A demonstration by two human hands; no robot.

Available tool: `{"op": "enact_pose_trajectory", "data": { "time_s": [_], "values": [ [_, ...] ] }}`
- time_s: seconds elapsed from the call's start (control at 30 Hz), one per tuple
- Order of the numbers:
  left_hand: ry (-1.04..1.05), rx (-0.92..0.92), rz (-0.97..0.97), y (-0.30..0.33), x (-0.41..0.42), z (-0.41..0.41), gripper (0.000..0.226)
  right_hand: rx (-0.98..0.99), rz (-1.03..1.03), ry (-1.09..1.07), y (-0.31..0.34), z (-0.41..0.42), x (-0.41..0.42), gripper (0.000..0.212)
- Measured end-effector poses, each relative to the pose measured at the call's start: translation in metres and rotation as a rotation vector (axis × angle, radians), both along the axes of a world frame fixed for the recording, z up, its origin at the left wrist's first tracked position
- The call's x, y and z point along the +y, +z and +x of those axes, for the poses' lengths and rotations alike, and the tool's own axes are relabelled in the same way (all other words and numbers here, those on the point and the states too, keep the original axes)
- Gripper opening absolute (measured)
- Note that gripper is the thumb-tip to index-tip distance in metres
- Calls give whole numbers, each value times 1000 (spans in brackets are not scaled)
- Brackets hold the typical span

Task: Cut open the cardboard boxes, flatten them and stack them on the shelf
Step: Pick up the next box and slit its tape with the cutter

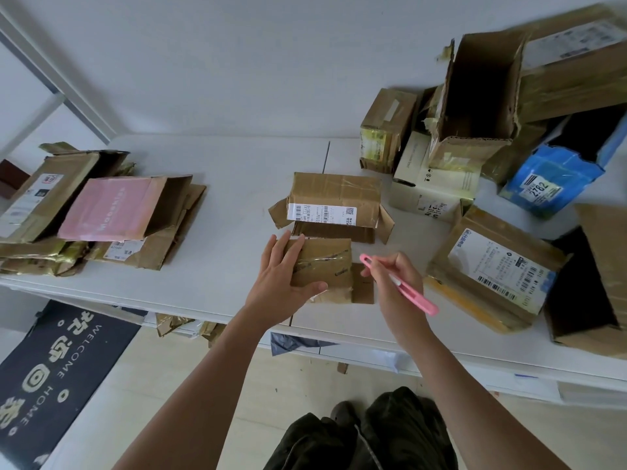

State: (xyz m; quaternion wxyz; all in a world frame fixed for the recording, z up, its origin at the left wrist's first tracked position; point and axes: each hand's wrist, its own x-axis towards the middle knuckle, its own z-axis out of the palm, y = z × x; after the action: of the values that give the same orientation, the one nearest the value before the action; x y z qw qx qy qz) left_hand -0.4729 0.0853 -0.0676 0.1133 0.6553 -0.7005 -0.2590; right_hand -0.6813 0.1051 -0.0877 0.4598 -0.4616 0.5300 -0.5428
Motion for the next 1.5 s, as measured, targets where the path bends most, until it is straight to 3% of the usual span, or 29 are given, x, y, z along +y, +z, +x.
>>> {"op": "enact_pose_trajectory", "data": {
  "time_s": [0.27,0.47,0.67,0.77,0.83,0.93,1.03,1.13,1.27,1.37,1.43,1.5],
  "values": [
    [-8,17,-2,-4,-1,1,96,25,0,186,0,-22,35,15],
    [7,24,-20,-3,-2,-1,96,11,-16,27,5,-8,9,10],
    [37,46,4,1,-2,-4,95,106,-6,114,7,-14,28,14],
    [137,-48,-43,5,-4,-11,96,173,0,150,13,-27,35,14],
    [245,-166,-48,11,-6,-16,97,346,-80,110,16,-32,28,9],
    [371,-224,65,20,-6,-9,106,883,-165,148,13,-34,8,9],
    [439,-242,140,27,0,9,105,1225,16,241,9,-28,-9,26],
    [483,-249,178,28,7,25,89,1393,127,304,11,-21,-16,39],
    [504,-208,211,24,18,44,65,1284,165,330,17,-6,-17,58],
    [558,-64,253,20,24,51,48,909,107,409,30,26,-20,45],
    [623,60,264,20,26,55,42,665,151,486,41,52,-23,47],
    [689,190,249,19,29,59,37,555,172,548,49,78,-24,56]
  ]
}}
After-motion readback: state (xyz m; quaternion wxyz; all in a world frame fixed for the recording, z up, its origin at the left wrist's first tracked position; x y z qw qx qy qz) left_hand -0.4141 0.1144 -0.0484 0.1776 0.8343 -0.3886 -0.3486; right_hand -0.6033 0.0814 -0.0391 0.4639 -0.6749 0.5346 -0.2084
